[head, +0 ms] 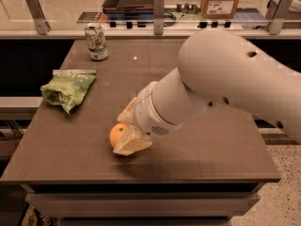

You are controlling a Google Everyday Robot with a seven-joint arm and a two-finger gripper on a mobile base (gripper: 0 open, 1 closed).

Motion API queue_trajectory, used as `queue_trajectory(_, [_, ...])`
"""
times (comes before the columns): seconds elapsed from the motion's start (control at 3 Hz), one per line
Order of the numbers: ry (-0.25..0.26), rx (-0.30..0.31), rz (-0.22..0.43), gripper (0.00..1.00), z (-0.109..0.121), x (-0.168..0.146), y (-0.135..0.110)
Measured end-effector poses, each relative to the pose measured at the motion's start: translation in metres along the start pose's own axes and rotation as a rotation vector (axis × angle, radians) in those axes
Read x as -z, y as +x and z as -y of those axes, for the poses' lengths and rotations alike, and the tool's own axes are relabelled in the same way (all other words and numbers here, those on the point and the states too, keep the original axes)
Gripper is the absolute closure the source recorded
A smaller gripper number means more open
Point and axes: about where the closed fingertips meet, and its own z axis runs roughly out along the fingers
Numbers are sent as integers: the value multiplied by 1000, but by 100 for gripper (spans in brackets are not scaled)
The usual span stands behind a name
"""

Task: Move orange near 7up can

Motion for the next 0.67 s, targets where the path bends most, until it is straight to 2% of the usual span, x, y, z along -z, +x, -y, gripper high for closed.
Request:
queue_trajectory(0.33, [2,4,-1,84,-1,1,-2])
queue_trajectory(0.67, [4,8,-2,100,-2,2,-4])
